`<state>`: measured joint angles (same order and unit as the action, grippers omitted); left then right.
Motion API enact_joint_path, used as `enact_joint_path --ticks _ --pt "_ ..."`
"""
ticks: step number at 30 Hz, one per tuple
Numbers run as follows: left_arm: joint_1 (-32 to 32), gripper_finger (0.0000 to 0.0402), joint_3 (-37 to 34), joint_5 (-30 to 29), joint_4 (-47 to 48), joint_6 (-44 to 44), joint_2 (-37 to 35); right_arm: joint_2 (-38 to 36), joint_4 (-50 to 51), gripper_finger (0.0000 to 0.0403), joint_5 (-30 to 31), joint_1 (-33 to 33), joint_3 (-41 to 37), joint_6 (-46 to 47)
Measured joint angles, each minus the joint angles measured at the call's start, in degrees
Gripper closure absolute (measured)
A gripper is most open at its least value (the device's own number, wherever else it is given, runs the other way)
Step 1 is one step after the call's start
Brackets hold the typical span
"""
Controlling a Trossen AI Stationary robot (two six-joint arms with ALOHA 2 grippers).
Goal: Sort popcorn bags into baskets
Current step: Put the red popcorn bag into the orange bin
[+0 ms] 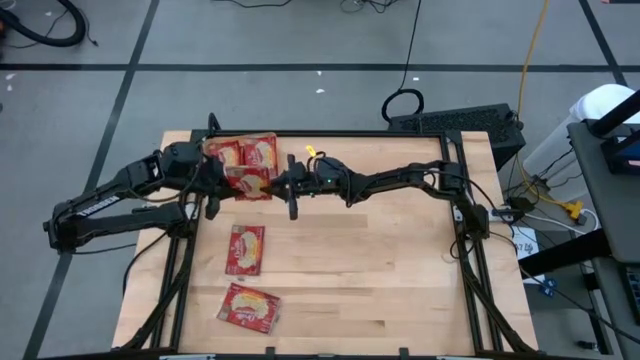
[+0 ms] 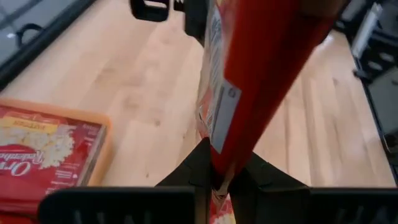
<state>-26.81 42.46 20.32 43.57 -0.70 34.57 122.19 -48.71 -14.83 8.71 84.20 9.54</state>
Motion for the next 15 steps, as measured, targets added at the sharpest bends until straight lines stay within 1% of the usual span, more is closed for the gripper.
enact_joint_path --ticks 1,3,6,10,12,15 --pt "0.00 0.0360 0.00 -1.11 -0.69 -0.94 -0.02 0.00 -0.24 0.0388 -0.34 0.26 0.00 0.05" --pt "-0.02 0.0336 0.00 -4.13 -1.88 -2.46 -0.12 -0.06 -0.14 0.0386 -0.56 0.82 0.00 0.27" --pt "0.00 0.0288 0.20 -8.29 -1.98 -2.83 -1.19 -2.34 2.61 0.0387 -2.56 1.79 -1.14 0.32" --pt "-0.04 0.0223 0.76 -11.43 -2.23 -4.91 -4.06 -6.04 1.10 0.0396 -3.26 3.16 -4.95 1.12" --pt "-0.05 0.0199 0.42 -12.67 -2.76 -7.30 -5.90 -6.81 -2.24 0.0393 -3.36 3.72 -6.88 2.27" --pt "-0.04 0.0184 -3.19 -14.54 -5.19 -11.26 -9.10 -6.61 -10.08 0.0395 -3.36 4.09 -9.55 5.61"
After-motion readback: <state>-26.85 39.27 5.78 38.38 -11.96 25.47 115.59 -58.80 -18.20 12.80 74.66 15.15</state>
